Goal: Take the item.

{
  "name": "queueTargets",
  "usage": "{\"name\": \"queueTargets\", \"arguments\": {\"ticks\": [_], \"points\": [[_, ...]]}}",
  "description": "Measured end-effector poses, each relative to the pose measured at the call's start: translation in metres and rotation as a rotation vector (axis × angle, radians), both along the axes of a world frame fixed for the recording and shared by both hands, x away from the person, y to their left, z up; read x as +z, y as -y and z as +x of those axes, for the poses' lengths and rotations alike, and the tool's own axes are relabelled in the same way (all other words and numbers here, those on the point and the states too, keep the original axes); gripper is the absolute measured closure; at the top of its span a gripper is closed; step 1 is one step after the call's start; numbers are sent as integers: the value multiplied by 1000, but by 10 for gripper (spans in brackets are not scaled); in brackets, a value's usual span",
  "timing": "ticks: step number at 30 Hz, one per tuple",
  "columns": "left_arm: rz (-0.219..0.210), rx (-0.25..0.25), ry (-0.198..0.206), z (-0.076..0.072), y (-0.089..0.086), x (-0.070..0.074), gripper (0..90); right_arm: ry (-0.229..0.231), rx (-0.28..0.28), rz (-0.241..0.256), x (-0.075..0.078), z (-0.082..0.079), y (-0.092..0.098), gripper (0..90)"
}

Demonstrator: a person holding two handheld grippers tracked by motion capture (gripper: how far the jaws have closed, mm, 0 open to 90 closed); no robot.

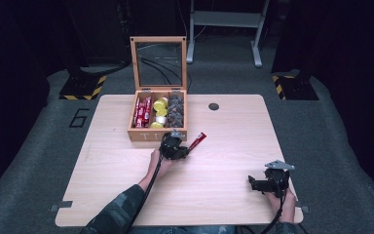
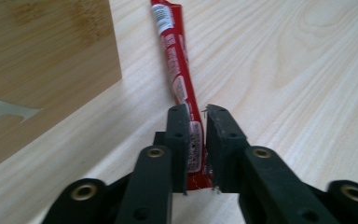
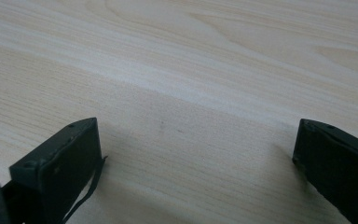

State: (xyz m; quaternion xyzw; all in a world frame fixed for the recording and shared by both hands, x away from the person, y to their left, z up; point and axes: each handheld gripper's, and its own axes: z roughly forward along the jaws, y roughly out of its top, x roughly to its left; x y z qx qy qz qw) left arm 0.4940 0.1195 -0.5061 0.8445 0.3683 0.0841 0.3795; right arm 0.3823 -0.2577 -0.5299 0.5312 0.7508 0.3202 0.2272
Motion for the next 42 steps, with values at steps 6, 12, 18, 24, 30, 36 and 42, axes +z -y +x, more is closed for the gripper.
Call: {"name": "queueTargets", "arguments": {"ticks": [6,12,18,24,30,36,42], "points": [[13,-5,15,-5,2,5,534,0,1,0,0,0,0,3],[23,-29,51,-16,2,17,348,-1,1,0,0,0,0,3],[22,-32,79,-29,-4,29,206,0,0,0,0,0,0,3],[10,-19,99,-41,-22,39,149,0,0,1,0,0,0,3],[5,3,125,-57,-42,48,136,0,0,0,0,0,0,3],[-6,27,141,-72,-65,54,134,0,-1,0,0,0,0,3],[-5,69,164,-86,-90,56,135,0,-1,0,0,0,0,3]]}}
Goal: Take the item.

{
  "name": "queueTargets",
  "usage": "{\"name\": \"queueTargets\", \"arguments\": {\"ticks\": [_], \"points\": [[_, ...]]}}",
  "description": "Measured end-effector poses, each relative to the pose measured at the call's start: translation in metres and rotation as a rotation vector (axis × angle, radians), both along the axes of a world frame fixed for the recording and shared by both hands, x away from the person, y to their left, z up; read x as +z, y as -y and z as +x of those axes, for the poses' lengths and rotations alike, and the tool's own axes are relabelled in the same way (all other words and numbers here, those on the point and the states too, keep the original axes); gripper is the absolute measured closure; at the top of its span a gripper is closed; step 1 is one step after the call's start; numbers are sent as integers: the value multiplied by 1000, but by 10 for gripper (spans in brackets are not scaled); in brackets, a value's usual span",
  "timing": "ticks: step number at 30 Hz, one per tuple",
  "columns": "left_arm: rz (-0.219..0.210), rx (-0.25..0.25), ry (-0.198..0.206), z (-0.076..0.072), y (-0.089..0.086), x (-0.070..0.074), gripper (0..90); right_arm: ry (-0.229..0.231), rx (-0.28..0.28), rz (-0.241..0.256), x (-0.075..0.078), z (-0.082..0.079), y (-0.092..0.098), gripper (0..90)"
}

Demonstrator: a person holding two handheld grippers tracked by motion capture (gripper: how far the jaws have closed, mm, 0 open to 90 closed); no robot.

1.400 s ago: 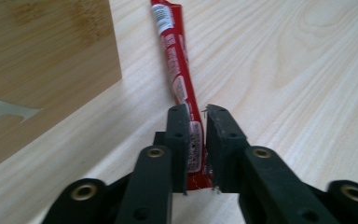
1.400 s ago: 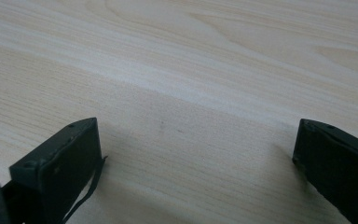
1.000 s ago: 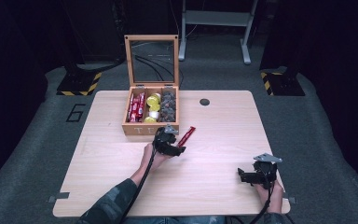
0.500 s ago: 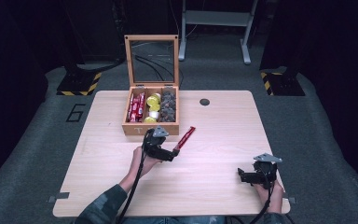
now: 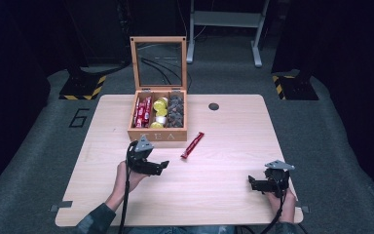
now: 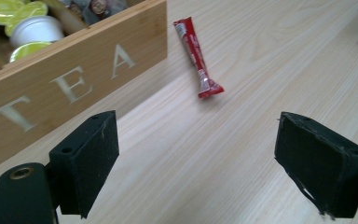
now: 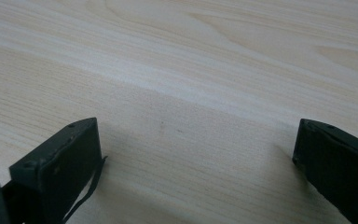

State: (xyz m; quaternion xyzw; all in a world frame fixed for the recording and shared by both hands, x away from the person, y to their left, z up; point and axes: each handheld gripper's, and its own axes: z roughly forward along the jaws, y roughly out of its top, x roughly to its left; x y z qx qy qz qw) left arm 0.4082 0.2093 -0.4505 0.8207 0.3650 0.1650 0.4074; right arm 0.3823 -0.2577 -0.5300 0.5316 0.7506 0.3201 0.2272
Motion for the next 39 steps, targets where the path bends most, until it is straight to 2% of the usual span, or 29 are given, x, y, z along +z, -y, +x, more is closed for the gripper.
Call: {"name": "queueTargets", "arguments": {"ticks": [2,7,14,25,26,29,36,39], "points": [[7,10,3,-4,-8,1,135,0,0,0,0,0,0,3],[-22,34,-1,-12,-25,0,135,0,-1,-1,0,0,0,3],[-12,87,11,-26,-52,-6,134,-1,-2,-1,0,0,0,3],[-45,220,-1,-39,-93,-22,127,-1,-4,-1,0,0,0,3],[-46,244,8,-41,-98,-25,127,-1,-4,-1,0,0,0,3],[-36,281,8,-44,-109,-31,125,0,-5,-1,0,0,0,3],[-39,381,-28,-51,-140,-50,116,-1,-5,-2,0,0,0,3],[-20,422,-35,-53,-151,-57,111,-1,-6,0,0,0,0,3]]}}
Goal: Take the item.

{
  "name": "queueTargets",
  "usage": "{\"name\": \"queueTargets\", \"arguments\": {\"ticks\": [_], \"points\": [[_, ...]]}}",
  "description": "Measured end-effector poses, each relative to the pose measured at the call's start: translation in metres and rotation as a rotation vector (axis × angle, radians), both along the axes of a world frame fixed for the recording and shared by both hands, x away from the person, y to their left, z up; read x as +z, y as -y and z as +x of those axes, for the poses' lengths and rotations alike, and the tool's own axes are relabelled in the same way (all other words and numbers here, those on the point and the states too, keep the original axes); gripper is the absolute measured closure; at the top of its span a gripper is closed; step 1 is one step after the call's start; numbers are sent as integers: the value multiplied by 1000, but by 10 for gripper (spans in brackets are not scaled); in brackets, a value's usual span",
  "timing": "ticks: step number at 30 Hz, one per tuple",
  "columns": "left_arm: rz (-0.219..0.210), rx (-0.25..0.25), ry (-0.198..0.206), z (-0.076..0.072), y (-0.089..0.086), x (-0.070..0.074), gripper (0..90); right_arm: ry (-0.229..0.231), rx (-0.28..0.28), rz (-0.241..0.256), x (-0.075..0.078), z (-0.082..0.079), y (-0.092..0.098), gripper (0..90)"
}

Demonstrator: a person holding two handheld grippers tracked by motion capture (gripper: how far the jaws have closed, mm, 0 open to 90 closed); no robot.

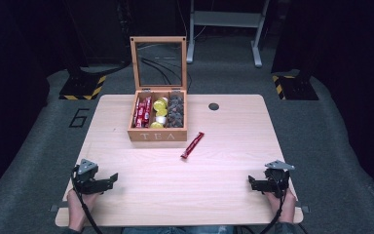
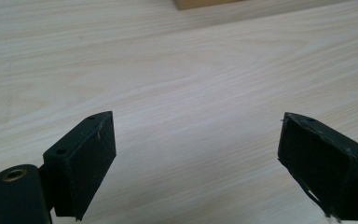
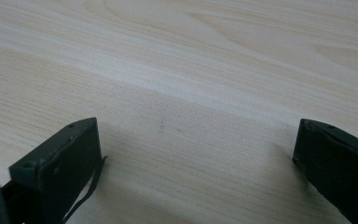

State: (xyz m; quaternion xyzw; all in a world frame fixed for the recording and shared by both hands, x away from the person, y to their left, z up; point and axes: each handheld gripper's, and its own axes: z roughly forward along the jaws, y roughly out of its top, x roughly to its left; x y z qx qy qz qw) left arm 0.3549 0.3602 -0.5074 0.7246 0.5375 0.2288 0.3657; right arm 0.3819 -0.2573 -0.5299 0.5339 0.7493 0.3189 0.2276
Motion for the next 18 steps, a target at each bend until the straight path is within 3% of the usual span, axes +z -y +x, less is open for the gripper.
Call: {"name": "queueTargets", "arguments": {"ticks": [9,16,18], "points": [[38,112,-30,0,-28,-19,80,0,-3,0,0,0,0,3],[69,142,-46,2,-35,-25,51,-2,-7,2,0,0,-1,2],[79,128,-55,2,-37,-24,43,1,-3,0,0,0,0,1]]}}
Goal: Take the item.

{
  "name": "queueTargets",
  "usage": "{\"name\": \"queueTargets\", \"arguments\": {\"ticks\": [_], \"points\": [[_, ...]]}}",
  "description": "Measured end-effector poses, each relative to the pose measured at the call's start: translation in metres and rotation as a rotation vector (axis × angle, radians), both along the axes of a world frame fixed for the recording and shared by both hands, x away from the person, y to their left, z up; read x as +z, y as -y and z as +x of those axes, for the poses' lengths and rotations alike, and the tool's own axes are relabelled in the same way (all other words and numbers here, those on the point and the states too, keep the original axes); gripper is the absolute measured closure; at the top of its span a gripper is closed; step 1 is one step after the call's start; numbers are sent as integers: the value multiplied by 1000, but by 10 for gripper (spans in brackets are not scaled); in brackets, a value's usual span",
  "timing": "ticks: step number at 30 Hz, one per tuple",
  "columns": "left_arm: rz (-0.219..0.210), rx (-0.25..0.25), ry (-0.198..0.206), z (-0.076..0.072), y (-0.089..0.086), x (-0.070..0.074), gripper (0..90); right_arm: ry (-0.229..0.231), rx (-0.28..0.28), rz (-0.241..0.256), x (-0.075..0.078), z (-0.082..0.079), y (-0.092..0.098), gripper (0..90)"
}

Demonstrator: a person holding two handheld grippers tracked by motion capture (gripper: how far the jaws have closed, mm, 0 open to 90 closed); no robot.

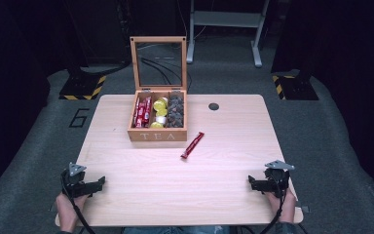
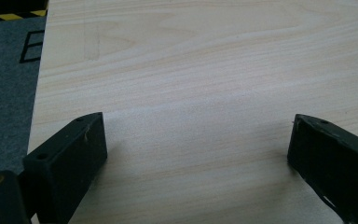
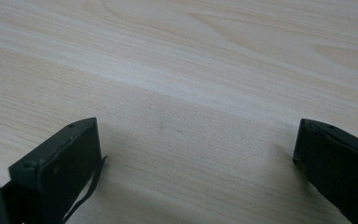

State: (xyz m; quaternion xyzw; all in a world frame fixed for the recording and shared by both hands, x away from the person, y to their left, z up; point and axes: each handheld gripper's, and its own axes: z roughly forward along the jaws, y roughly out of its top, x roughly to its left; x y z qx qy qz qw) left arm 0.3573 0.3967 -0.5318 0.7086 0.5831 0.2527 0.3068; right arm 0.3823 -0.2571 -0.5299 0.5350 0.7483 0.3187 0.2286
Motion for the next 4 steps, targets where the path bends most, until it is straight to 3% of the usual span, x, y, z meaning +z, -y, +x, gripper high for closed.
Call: {"name": "queueTargets", "arguments": {"ticks": [4], "points": [[1,-3,-1,0,-1,0,41,0,-5,6,0,0,-1,0]]}}
